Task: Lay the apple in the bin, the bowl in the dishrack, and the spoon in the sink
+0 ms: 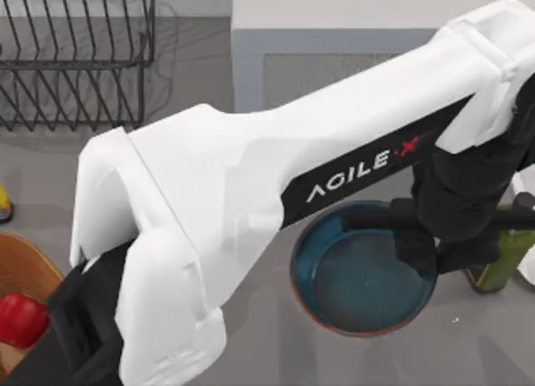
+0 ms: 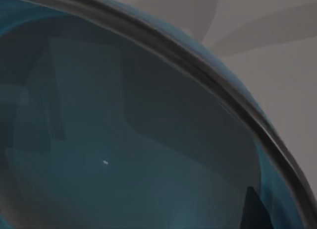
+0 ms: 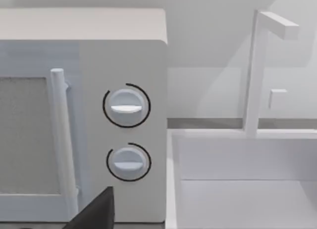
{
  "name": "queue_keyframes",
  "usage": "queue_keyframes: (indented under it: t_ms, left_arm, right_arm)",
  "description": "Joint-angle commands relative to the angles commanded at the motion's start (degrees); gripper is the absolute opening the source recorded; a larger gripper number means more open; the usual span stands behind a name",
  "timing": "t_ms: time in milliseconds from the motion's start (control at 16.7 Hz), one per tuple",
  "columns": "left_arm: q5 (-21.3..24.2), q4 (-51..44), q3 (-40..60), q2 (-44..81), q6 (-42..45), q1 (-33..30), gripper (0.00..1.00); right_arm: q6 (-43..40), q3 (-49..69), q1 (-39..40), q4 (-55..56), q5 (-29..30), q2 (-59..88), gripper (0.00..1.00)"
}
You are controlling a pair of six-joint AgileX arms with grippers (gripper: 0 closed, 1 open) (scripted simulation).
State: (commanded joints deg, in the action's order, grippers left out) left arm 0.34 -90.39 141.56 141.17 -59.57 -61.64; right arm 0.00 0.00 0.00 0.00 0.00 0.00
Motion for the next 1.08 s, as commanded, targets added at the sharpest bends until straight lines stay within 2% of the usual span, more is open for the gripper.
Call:
queue_keyframes:
  t_ms: [360,540,780,1080]
  left_arm:
    - [0.07,0.4,-0.53,-0.7,0.45,0.34,0.0]
    - [0.77,3.76,-5.41,-5.6,3.83,4.56,0.0]
    - [2.46,14.25,-17.46,-18.93,12.69,15.51,0.0]
    - [5.16,34.37,-37.09,-42.67,27.54,33.69,0.0]
  right_arm:
    - [0.0,0.0,0.0,0.0,0.0,0.0,1.0]
    - [0.0,0.0,0.0,0.0,0.0,0.0,1.0]
    - [0.0,0.0,0.0,0.0,0.0,0.0,1.0]
    - [0.0,0.0,0.0,0.0,0.0,0.0,1.0]
